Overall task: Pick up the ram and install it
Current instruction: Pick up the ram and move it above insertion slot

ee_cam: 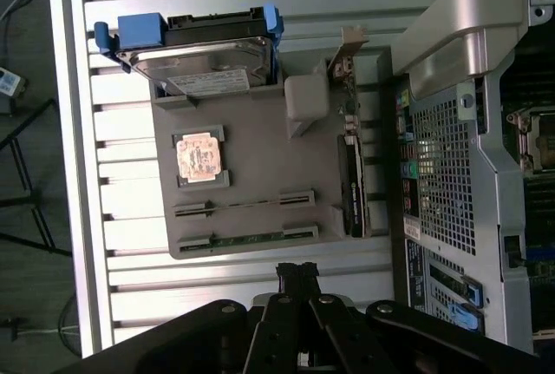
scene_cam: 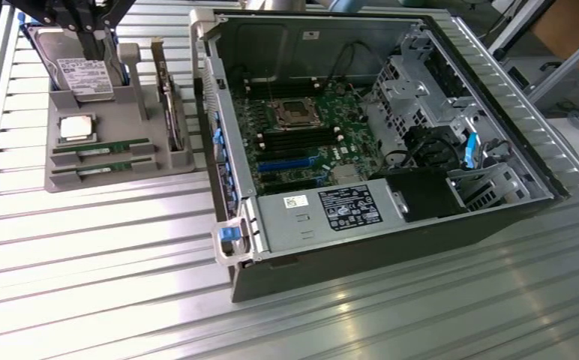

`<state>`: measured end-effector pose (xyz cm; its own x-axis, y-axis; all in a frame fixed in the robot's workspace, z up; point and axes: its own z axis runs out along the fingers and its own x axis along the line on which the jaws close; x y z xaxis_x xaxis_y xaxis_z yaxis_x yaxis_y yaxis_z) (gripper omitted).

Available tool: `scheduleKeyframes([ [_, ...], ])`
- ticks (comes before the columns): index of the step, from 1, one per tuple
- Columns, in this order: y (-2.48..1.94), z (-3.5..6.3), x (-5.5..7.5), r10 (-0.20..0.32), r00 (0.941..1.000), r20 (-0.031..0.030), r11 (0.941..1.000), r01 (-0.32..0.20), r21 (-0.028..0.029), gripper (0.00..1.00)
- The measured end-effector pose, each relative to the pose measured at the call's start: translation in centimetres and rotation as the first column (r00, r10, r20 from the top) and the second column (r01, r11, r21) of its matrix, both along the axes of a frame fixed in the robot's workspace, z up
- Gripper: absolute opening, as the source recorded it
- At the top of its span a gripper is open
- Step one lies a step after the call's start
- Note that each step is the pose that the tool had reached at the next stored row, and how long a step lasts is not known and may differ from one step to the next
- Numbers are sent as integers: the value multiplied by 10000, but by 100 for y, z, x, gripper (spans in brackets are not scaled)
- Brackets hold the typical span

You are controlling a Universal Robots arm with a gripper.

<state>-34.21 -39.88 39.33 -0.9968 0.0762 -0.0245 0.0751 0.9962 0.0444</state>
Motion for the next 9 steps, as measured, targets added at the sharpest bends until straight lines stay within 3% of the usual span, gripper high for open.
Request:
scheduleKeyframes([
  [4, 0, 0, 0, 220, 9998, 1, 9998, -220, 0, 11],
  [9, 0, 0, 0, 906, 9959, 0, 9959, -906, 0, 11],
])
